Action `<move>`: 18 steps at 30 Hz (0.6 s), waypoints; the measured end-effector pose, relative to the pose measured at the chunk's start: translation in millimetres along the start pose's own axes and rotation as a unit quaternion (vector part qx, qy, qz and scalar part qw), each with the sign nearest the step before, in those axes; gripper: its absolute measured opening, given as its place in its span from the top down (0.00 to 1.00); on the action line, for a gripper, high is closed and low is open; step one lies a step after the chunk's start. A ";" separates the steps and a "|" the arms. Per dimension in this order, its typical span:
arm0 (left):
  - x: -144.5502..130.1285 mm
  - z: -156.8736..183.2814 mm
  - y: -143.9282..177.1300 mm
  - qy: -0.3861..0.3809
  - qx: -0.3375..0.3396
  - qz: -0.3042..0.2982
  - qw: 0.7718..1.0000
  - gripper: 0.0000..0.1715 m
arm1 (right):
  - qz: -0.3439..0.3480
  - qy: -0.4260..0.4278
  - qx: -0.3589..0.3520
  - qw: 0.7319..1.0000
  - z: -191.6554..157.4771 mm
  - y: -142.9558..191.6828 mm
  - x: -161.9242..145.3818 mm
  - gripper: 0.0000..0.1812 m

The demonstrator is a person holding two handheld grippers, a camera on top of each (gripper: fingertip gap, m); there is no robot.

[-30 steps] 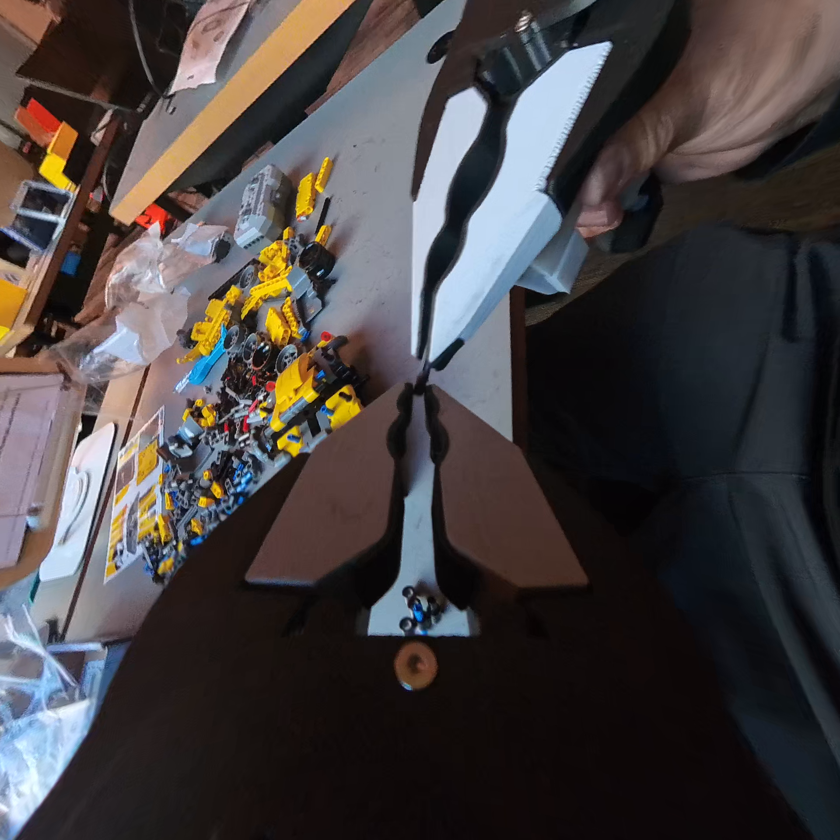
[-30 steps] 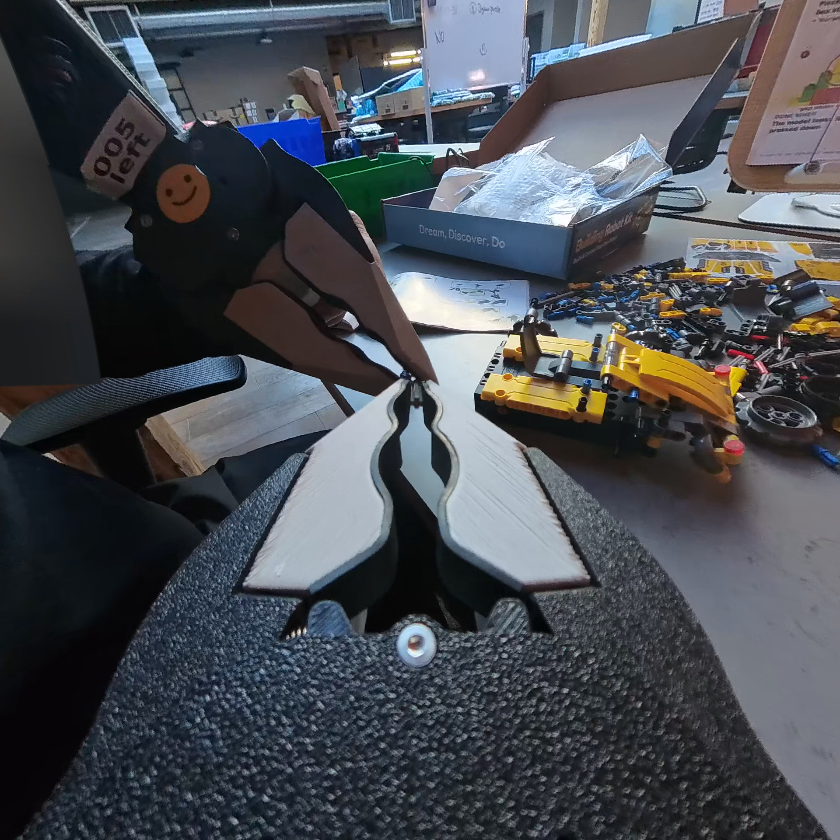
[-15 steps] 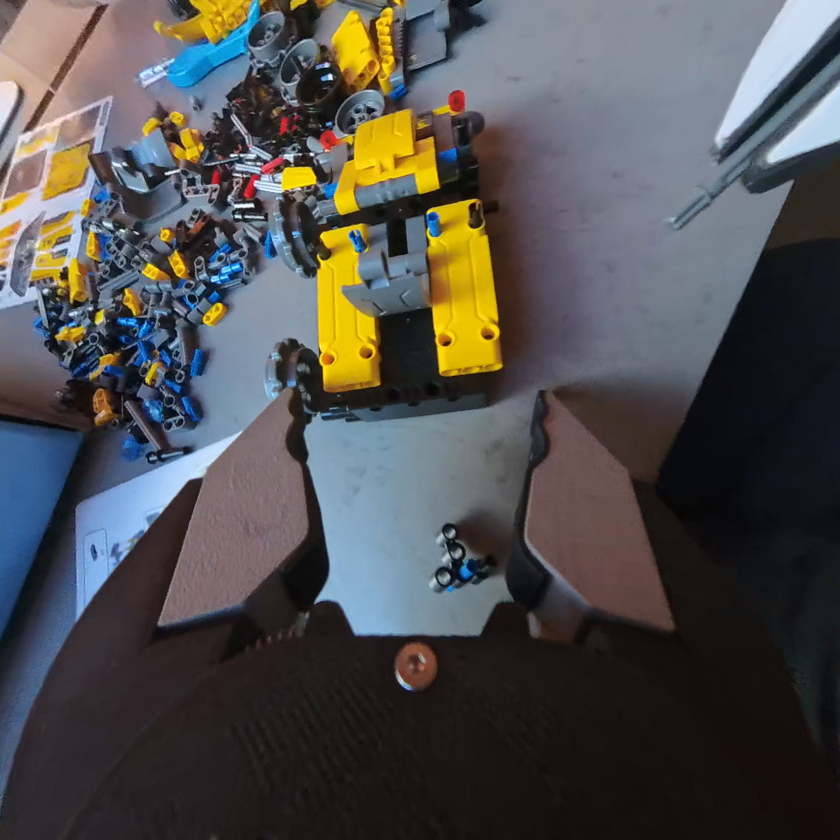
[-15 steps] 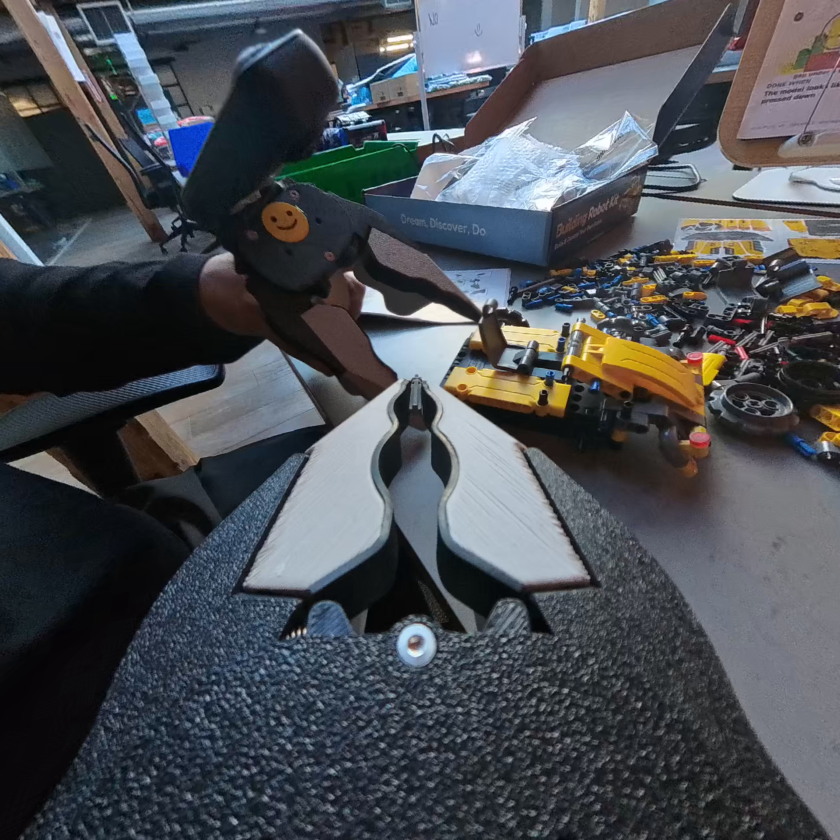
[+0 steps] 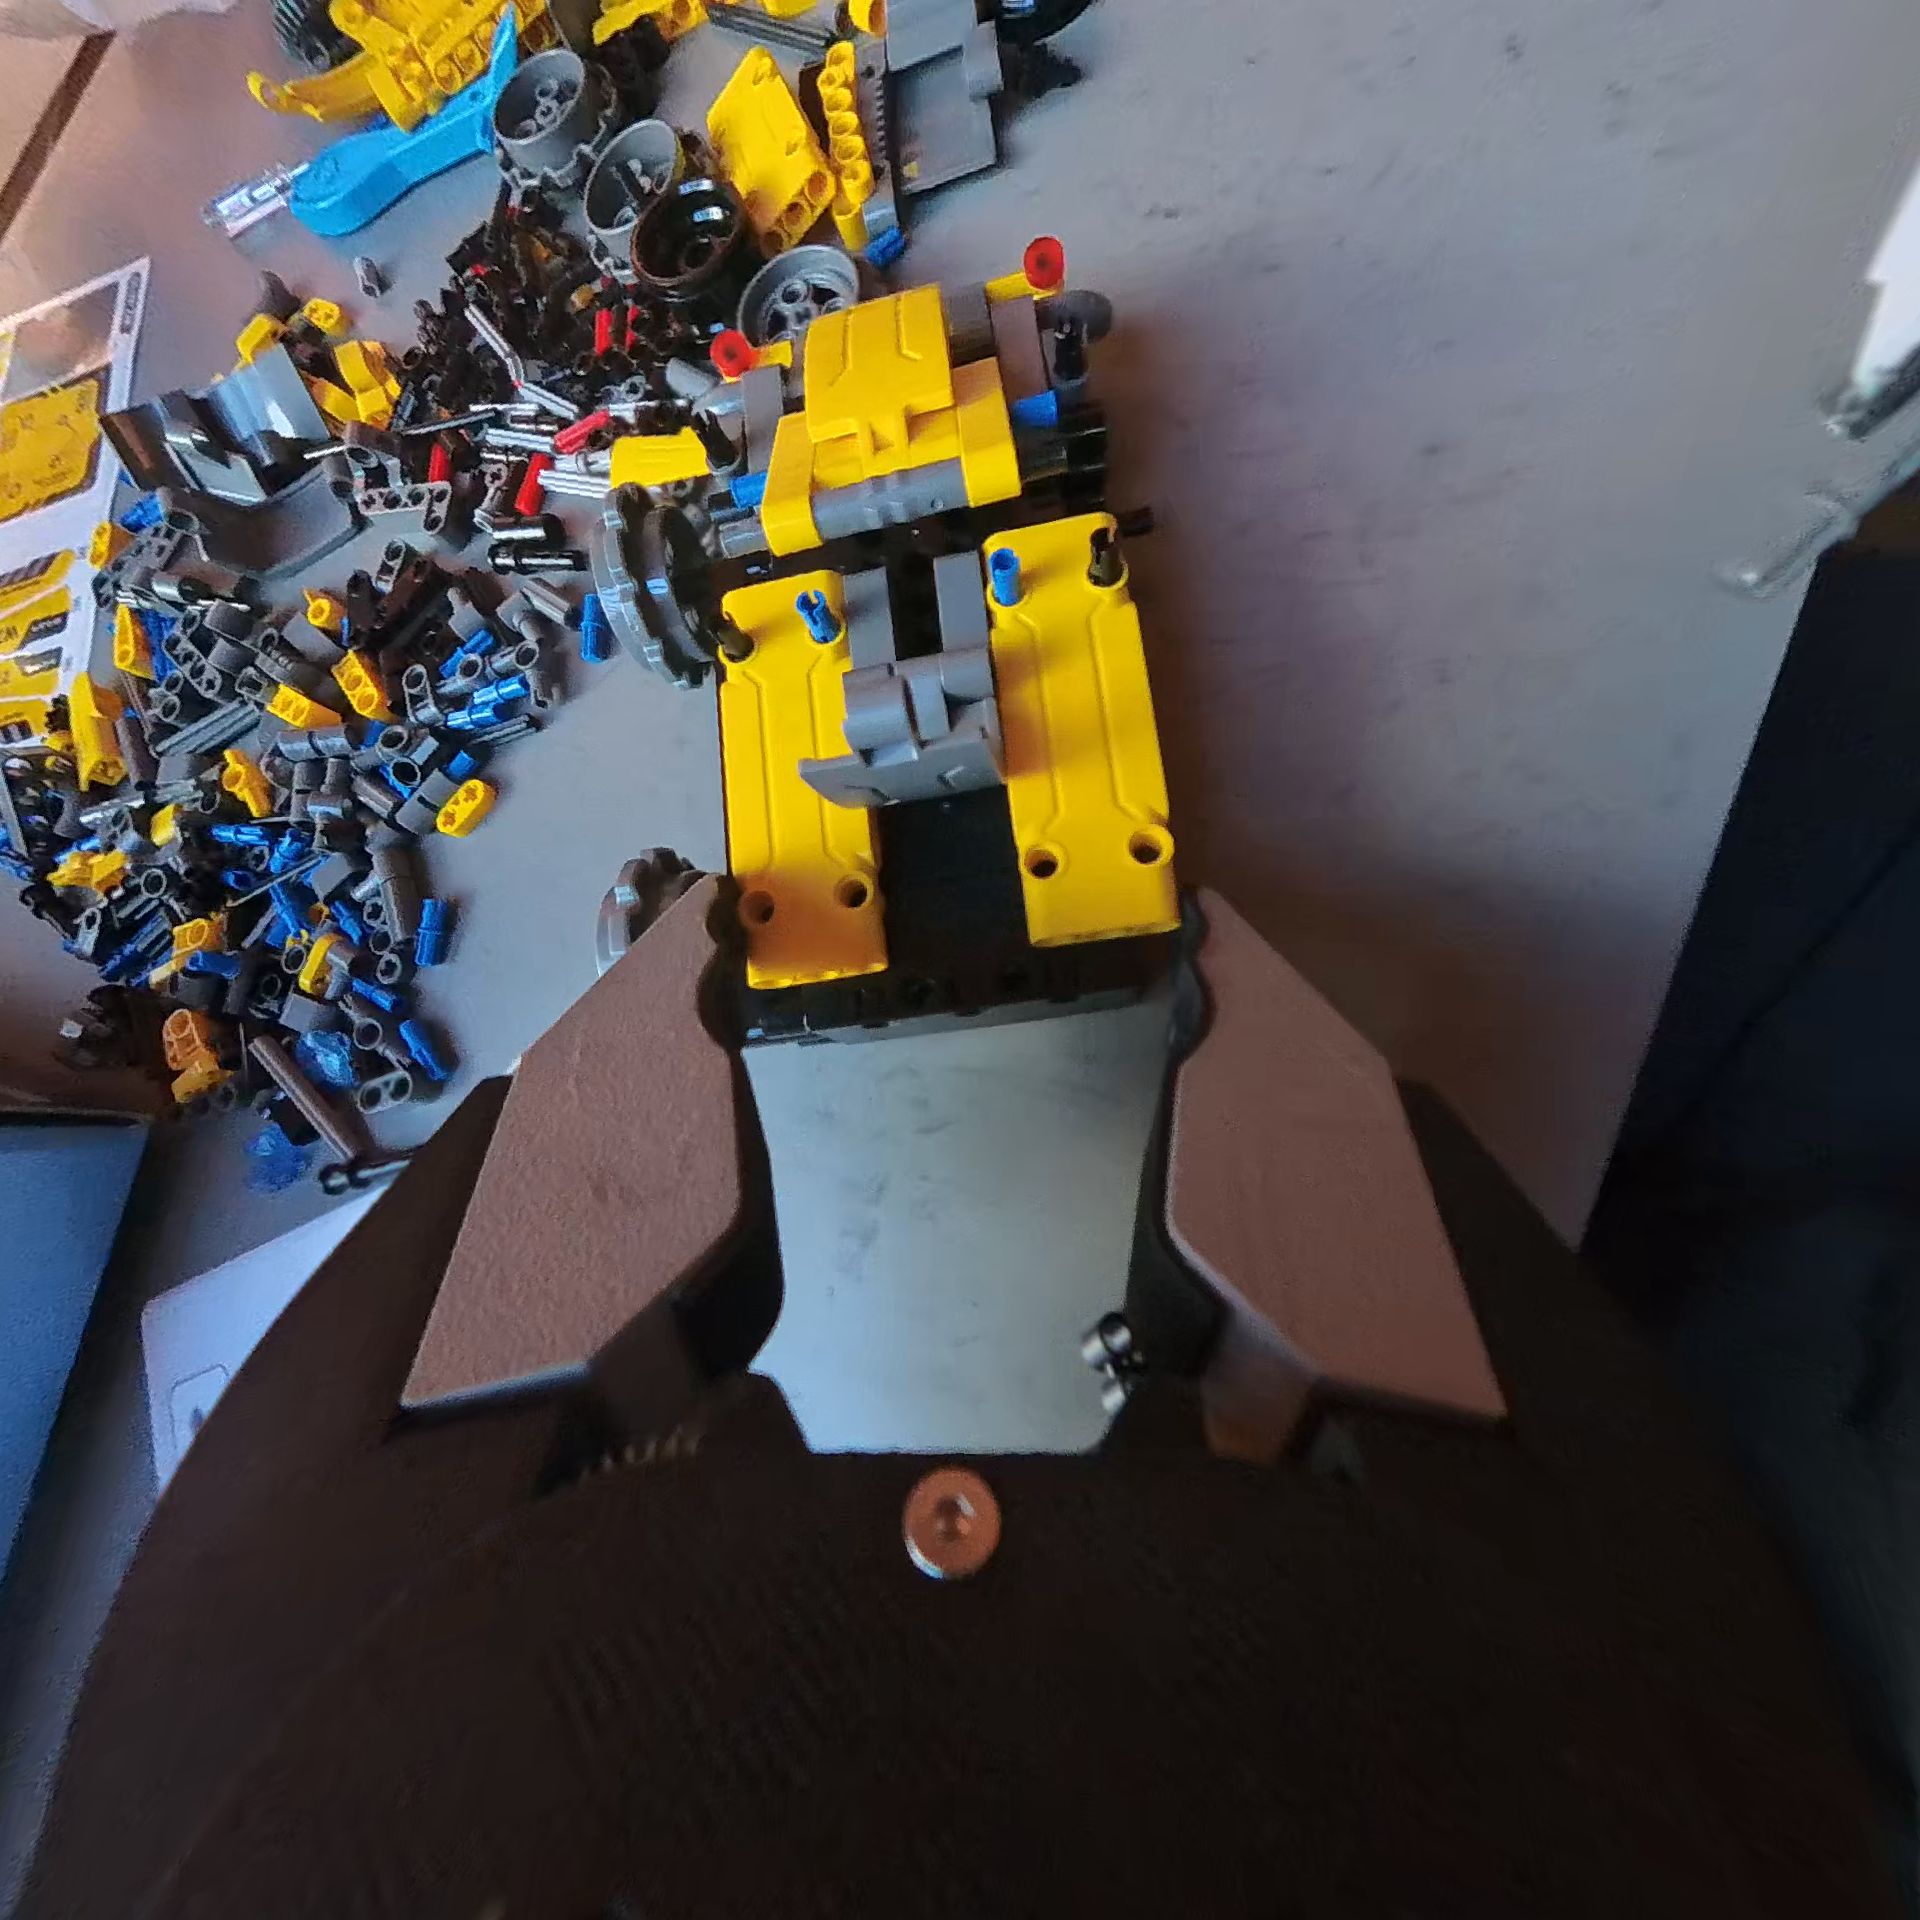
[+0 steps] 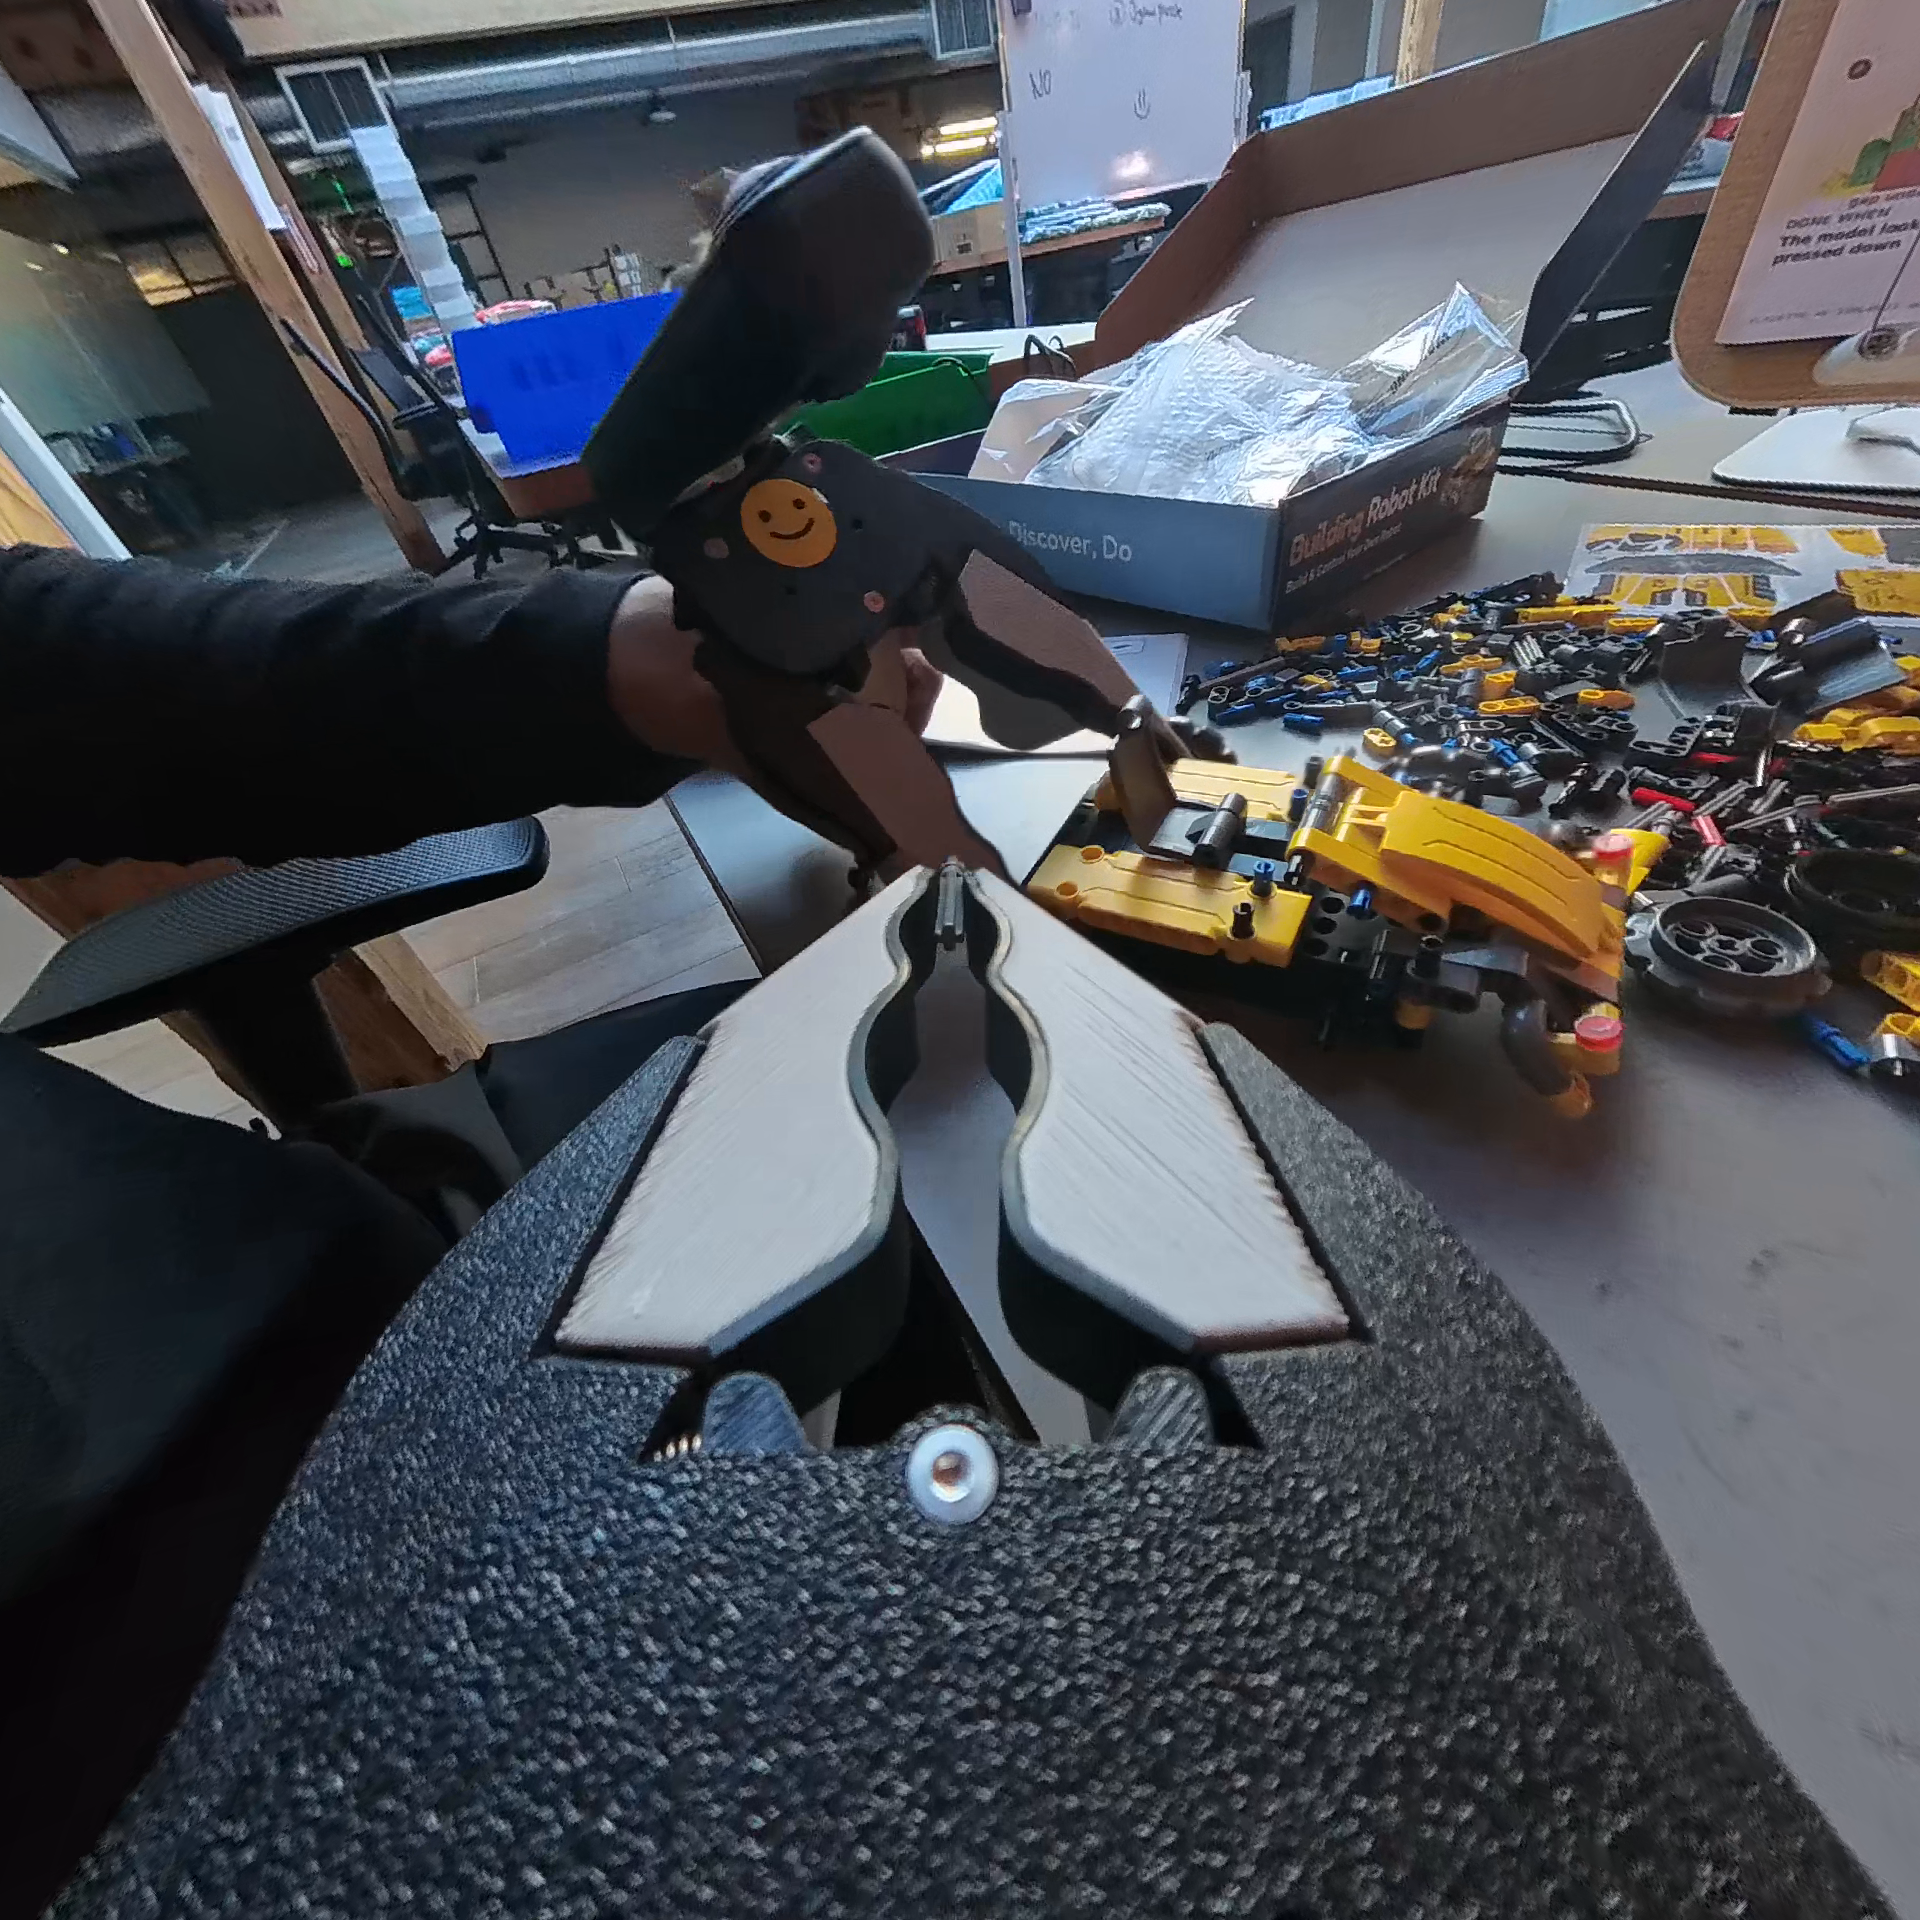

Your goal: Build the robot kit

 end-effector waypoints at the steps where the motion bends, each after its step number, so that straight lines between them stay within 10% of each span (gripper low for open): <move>1: 0.3 -0.7 0.0 -0.004 -0.002 -0.004 1.000 0.54 | -0.002 0.001 0.000 1.000 -0.2 -0.2 -0.5 0.98; 10: 15.8 -22.8 7.9 0.178 -0.113 0.023 0.977 0.56 | -0.025 0.047 -0.040 0.998 -0.2 -9.0 1.9 0.98; 18: 9.1 -25.7 24.8 0.438 -0.315 0.131 0.832 0.55 | -0.039 0.093 -0.068 0.993 8.3 -23.8 26.7 0.98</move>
Point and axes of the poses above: each gripper's, where its closed fingertips meet, y back along the fingers, x out of its top, z = x × y across the jaws, the point moved 6 cm from there along y, back along the fingers, and after that the axes turned 3 degrees about z, right-handed, at the moved point
